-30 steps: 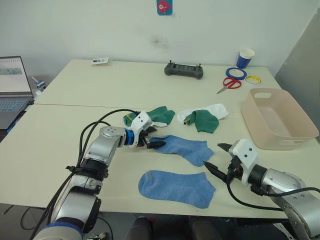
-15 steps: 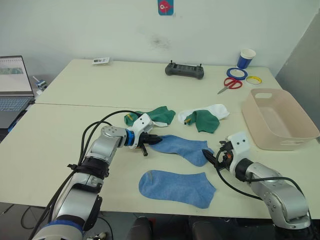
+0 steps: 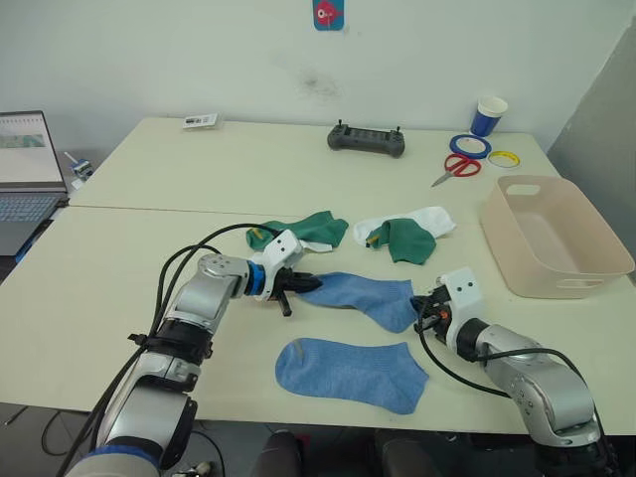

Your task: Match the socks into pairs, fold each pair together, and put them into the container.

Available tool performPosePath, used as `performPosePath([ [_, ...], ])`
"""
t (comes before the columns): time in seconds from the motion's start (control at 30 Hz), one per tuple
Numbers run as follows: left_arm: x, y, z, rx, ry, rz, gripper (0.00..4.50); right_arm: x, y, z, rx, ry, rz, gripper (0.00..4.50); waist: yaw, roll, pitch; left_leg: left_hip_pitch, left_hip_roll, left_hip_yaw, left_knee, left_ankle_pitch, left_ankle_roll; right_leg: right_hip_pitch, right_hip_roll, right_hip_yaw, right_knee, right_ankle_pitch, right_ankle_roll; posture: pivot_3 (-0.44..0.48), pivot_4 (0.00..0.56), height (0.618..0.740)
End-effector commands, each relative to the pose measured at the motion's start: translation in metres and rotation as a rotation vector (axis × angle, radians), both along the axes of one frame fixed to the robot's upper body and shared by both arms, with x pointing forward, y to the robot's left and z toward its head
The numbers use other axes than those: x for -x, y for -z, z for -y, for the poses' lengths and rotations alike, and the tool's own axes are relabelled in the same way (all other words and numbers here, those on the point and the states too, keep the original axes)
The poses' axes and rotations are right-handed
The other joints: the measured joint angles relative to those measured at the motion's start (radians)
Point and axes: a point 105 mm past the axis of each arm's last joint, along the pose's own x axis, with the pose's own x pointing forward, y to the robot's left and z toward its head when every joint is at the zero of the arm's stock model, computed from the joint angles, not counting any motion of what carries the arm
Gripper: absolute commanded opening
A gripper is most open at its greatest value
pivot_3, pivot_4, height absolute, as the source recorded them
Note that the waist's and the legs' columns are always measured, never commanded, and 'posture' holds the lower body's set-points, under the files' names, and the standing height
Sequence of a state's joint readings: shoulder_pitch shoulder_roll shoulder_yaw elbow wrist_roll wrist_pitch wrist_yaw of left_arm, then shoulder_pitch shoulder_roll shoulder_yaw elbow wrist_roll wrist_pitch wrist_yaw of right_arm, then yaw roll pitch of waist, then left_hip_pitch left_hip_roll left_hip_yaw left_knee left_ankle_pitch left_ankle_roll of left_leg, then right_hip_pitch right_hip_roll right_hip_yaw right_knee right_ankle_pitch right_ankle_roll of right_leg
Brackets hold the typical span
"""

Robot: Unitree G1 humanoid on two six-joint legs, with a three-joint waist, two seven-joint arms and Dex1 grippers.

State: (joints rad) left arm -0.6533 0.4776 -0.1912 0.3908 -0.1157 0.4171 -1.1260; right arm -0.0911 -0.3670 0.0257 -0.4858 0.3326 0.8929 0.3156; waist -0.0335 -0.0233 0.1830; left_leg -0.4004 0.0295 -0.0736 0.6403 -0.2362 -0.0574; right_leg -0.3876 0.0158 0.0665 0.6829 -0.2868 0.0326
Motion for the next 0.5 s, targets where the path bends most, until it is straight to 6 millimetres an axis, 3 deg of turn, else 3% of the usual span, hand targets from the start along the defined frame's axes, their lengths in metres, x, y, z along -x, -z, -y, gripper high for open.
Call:
performPosePath([
  [0.03, 0.0, -0.016, -0.001, 0.034, 0.002, 0.045, 0.0, 0.003, -0.018, -0.006, -0.012, -0.042, 0.064, 0.03, 0.0, 0.0, 0.0, 0.0, 0.0, 0.0, 0.0, 0.0, 0.0, 0.0, 0.0, 0.0, 0.0, 0.0, 0.0, 0.0, 0.15, 0.74],
  [0.37, 0.005, -0.049, 0.002, 0.18, -0.017, 0.015, 0.0, 0.004, -0.041, 0.0, -0.025, -0.058, 0.139, 0.03, 0.0, 0.0, 0.0, 0.0, 0.0, 0.0, 0.0, 0.0, 0.0, 0.0, 0.0, 0.0, 0.0, 0.0, 0.0, 0.0, 0.15, 0.74],
  [0.5, 0.011, -0.048, 0.001, 0.195, -0.018, -0.041, 0.0, 0.003, -0.048, 0.003, -0.019, -0.059, 0.157, 0.03, -0.001, 0.0, 0.0, 0.0, 0.0, 0.0, 0.0, 0.0, 0.0, 0.0, 0.0, 0.0, 0.0, 0.0, 0.0, 0.0, 0.15, 0.74],
])
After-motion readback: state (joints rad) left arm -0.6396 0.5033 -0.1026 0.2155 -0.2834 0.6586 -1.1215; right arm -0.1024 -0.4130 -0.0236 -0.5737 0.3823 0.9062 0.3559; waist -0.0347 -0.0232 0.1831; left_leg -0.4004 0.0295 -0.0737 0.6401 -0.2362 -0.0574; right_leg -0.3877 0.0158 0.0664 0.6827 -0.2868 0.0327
